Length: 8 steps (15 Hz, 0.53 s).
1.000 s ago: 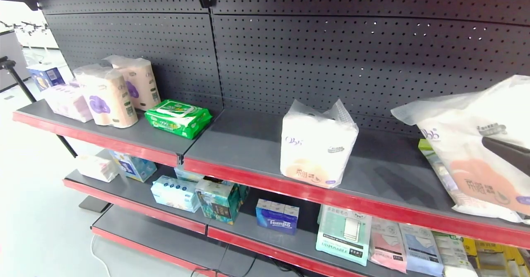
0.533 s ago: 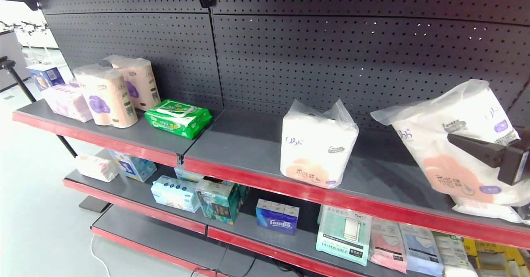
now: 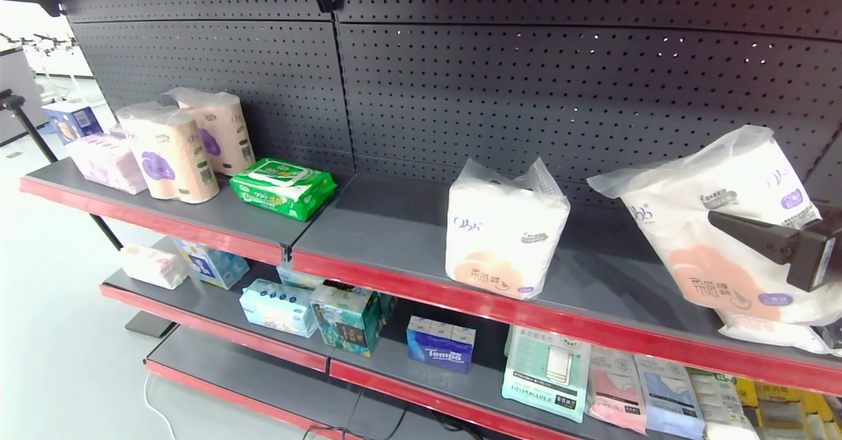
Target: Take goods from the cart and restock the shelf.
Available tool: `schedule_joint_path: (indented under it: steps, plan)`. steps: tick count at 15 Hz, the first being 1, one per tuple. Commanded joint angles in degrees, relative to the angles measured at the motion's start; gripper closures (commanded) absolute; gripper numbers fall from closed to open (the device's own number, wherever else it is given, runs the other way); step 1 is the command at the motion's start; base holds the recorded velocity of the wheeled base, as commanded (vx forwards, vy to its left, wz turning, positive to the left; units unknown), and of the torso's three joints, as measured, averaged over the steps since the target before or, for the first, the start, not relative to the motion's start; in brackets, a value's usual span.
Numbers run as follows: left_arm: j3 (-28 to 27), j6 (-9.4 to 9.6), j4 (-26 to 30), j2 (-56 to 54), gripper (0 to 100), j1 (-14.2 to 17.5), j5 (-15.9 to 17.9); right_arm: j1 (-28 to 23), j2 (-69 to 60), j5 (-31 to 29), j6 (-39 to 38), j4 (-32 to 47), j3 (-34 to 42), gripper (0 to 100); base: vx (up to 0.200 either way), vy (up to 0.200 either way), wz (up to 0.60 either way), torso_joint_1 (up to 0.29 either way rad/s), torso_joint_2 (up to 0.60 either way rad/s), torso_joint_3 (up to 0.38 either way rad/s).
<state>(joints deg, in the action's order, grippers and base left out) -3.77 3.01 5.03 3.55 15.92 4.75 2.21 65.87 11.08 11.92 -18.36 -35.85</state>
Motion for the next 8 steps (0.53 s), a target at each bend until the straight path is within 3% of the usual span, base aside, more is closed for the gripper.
schedule_joint_path:
  steps: [1, 3, 4, 5, 7, 8]
  plan:
    - [0.3, -0.2, -0.1, 3.0, 0, -7.4, 3.0, 0.0, 0.2, 0.0, 0.1, 0.0, 0.0, 100, 0.0, 0.0, 0.0, 0.0, 0.0, 0.0]
    - [0.2, -0.29, 0.0, 2.9, 0, -17.8, 2.5, 0.0, 0.3, 0.0, 0.1, 0.0, -0.1, 100, 0.0, 0.0, 0.0, 0.0, 0.0, 0.0]
    - [0.2, -0.2, 0.0, 3.1, 0, -19.5, 2.4, -0.1, 0.4, 0.0, 0.1, 0.0, -0.3, 100, 0.0, 0.0, 0.0, 0.0, 0.0, 0.0]
    - [0.2, -0.2, 0.0, 2.8, 0, -19.5, 1.3, -0.1, 0.4, 0.0, 0.1, 0.0, -0.3, 100, 0.0, 0.0, 0.0, 0.0, 0.0, 0.0]
    - [0.2, -0.2, 0.0, -0.1, 0, -17.6, -5.6, -0.1, 0.7, 0.0, 0.0, -0.1, -0.2, 100, 0.0, 0.0, 0.0, 0.0, 0.0, 0.0]
    - [0.2, -0.29, 0.0, -2.7, 0, -15.8, -6.2, 0.0, 0.8, 0.0, 0.0, 0.0, -0.2, 100, 0.0, 0.0, 0.0, 0.0, 0.0, 0.0]
